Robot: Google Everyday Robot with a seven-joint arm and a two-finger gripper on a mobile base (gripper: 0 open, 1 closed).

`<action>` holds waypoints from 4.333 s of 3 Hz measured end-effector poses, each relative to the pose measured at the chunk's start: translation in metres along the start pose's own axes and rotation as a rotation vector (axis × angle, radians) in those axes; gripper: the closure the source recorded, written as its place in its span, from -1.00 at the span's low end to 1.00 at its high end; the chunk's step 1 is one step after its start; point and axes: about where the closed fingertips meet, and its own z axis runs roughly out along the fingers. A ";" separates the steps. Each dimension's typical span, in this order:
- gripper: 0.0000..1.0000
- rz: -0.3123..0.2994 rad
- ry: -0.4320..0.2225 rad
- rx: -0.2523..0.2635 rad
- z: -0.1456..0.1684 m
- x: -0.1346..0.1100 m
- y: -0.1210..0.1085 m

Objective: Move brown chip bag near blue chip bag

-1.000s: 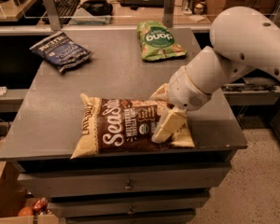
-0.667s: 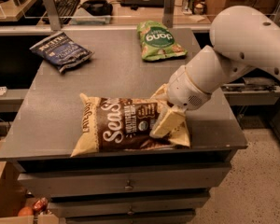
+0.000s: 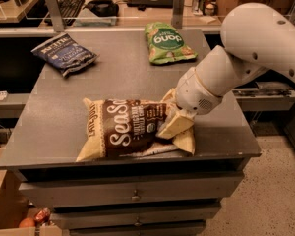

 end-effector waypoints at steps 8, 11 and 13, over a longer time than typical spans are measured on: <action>1.00 0.130 -0.121 0.503 -0.093 -0.077 -0.233; 1.00 0.376 -0.163 0.619 -0.027 -0.112 -0.340; 0.72 0.539 -0.214 0.611 0.025 -0.127 -0.355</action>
Offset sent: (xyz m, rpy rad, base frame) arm 0.0597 -0.0548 0.0743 -0.0286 -0.2245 -0.1757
